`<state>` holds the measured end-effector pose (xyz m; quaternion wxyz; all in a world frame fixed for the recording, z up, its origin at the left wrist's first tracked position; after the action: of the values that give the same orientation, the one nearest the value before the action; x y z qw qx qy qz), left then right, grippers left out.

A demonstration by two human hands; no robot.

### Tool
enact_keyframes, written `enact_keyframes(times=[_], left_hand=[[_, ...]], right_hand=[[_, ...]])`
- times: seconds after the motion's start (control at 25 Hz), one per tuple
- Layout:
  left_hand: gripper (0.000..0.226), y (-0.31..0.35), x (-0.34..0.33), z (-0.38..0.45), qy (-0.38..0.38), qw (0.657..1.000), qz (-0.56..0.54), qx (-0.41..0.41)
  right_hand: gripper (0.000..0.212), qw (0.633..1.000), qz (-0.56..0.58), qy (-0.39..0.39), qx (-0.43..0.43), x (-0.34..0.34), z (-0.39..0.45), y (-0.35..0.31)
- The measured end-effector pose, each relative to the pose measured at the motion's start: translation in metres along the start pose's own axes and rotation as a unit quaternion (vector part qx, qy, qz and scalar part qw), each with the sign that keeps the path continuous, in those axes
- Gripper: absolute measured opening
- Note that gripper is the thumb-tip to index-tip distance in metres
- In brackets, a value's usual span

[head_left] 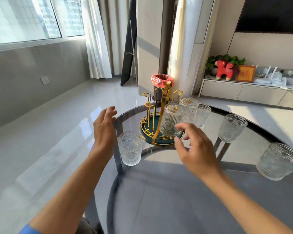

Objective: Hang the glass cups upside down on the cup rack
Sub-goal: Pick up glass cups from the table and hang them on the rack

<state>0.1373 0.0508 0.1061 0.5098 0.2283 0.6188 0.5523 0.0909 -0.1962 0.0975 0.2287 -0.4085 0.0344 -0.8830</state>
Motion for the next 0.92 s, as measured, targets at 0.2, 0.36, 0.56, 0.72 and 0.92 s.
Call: enact_keyframes(times=[0.2,0.36,0.56,0.72,0.92], left_hand=[[0.027,-0.007,0.031,-0.005,0.053,0.991,0.023,0.123],[0.026,-0.016,0.038,-0.009,-0.003,0.967,0.088,0.237],[0.032,-0.014,0.045,-0.005,-0.101,0.938,0.27,0.191],[0.036,-0.006,0.04,-0.009,-0.115,0.935,0.174,0.286],[0.037,0.004,0.03,-0.005,-0.137,0.919,-0.158,0.333]], right_hand=[[0.087,0.966,0.045,-0.254,-0.032,-0.054,0.003,-0.078],[0.095,0.952,-0.022,-0.306,-0.022,-0.085,0.02,-0.11],[0.082,0.957,-0.041,-0.28,-0.057,-0.086,0.03,-0.106],[0.069,0.956,0.17,-0.16,-0.177,-0.07,0.034,-0.092],[0.07,0.938,0.293,-0.126,-0.132,-0.046,0.053,-0.083]])
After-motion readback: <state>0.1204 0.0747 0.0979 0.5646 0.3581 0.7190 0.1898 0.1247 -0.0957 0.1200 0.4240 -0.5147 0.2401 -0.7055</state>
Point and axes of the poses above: each hand's wrist, its own z-axis towards the middle knuckle, its own x-axis out of the back of the hand, y = z × x, the point moved 1 cm from there along z, towards the middle knuckle, and after that the axes turned 15 degrees about -z, right-handed, at the moved point
